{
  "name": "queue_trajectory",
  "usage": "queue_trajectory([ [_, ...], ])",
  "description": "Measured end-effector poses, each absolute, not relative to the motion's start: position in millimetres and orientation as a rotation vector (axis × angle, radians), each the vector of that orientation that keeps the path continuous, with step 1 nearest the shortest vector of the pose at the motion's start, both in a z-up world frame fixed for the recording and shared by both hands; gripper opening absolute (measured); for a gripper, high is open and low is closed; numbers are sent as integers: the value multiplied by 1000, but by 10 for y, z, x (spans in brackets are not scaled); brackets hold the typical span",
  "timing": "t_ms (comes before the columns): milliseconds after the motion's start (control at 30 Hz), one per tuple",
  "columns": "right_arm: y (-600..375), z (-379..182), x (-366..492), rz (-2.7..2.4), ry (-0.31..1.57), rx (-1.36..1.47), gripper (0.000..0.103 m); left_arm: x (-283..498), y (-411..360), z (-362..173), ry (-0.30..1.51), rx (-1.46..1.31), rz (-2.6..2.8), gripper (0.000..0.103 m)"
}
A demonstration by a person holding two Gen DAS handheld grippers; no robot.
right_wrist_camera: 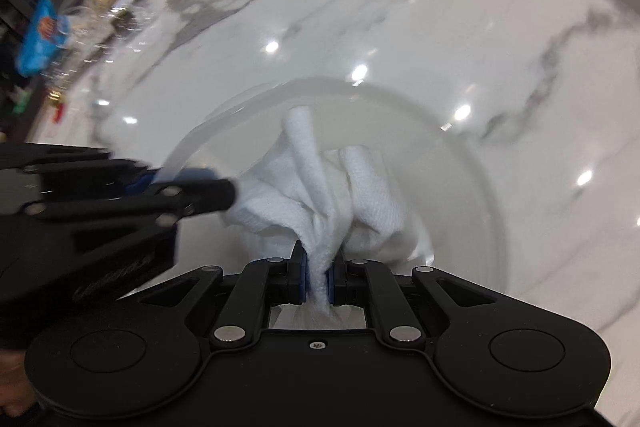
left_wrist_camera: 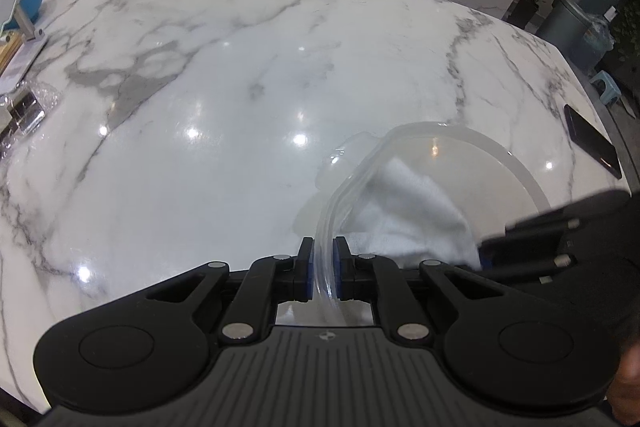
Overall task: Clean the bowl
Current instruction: 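Wipe the bowl's inner wall with the right gripper's towel while the left gripper holds it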
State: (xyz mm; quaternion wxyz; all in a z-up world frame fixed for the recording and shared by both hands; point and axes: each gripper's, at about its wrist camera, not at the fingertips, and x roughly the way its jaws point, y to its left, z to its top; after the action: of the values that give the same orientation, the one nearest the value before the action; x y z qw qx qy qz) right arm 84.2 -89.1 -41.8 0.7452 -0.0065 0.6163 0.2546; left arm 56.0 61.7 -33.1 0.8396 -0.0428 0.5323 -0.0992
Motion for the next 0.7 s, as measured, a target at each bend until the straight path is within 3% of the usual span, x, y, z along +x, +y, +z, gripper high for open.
queue_trajectory([
  [233,-847,-381,734,654,1410,45,7,547,613,-326,1124,-83,-204,7],
  [700,-873,-131,503,584,1372,-145,7,546,583,-329,1119,-66,-199,8],
])
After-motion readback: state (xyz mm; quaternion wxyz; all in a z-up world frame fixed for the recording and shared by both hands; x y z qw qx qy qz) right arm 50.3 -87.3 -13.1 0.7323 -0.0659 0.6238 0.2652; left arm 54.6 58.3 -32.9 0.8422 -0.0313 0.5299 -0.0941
